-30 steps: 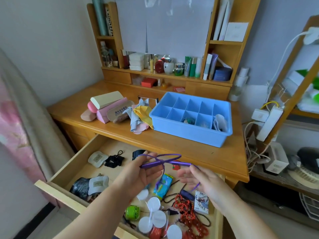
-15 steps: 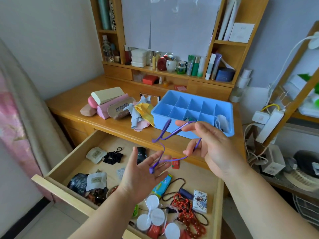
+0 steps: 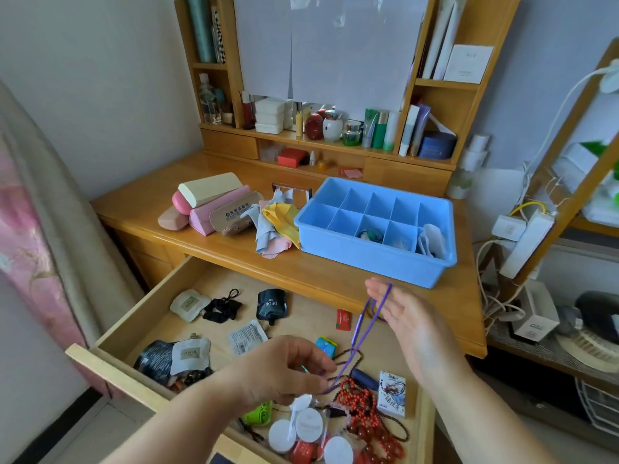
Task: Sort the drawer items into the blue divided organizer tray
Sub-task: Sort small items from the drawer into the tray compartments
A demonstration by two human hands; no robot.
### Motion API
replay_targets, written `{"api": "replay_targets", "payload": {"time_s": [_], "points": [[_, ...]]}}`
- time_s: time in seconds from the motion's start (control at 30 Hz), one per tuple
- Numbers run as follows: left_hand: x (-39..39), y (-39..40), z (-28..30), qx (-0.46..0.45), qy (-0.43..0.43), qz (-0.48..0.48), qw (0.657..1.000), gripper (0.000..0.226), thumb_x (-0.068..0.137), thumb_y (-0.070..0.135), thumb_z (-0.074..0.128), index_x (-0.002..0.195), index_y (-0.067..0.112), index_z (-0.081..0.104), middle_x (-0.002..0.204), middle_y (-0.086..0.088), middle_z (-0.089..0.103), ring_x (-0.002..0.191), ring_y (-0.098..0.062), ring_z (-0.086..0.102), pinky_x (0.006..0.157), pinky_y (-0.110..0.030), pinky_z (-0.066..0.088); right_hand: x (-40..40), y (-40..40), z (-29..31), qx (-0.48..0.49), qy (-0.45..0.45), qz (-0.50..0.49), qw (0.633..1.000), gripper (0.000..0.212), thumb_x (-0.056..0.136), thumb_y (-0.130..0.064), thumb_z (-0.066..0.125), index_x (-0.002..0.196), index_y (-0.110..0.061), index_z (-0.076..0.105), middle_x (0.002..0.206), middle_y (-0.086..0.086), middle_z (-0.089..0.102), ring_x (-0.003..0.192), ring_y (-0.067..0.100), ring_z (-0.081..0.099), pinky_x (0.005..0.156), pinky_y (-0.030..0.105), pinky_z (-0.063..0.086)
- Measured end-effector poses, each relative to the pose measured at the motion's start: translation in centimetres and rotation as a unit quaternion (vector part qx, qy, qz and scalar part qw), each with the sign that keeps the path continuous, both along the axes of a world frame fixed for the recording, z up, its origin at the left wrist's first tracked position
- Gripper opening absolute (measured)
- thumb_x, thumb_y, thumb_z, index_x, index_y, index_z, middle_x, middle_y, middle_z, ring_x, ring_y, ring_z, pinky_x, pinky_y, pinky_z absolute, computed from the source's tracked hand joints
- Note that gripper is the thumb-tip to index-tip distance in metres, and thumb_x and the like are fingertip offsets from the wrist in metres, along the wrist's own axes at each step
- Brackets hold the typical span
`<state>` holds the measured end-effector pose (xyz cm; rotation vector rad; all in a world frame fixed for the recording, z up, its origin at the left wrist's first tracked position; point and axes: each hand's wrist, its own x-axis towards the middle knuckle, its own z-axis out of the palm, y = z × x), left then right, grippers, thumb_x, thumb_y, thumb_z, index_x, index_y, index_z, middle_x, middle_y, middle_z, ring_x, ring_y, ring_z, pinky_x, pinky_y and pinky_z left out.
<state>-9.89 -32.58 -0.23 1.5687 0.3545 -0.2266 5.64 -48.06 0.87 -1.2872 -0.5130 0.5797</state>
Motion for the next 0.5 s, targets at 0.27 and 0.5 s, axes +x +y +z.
{"api": "replay_targets", "payload": {"time_s": [0.27,0.5], "points": [[-0.5,7.0,2.2,0.152,-0.008,0.088,0.984,0.015,0.087,0.011,0.066,0.086,0.023,0.076,0.061,0.006,0.061,0.045,-0.004,0.042,0.041,-0.014,0.034,1.5,-2.5,-3.6,-0.293,-0.484,-0.161,0.809,0.03,0.08,0.003,0.063,0.079,-0.027,0.068,0.076,-0.014,0.059,0.062,0.005,0.052,0.051,0.018,0.039],[0.8,11.4,2.3,0.004,-0.07,0.321,0.944,0.018,0.09,0.007,0.059,0.08,0.007,0.073,0.061,-0.003,0.057,0.045,-0.009,0.039,0.036,-0.015,0.031,1.9,-2.0,-4.5,-0.363,-0.213,0.041,0.906,0.02,0.083,-0.019,0.065,0.086,-0.03,0.048,0.064,-0.002,0.061,0.054,0.006,0.052,0.055,0.025,0.041]]}}
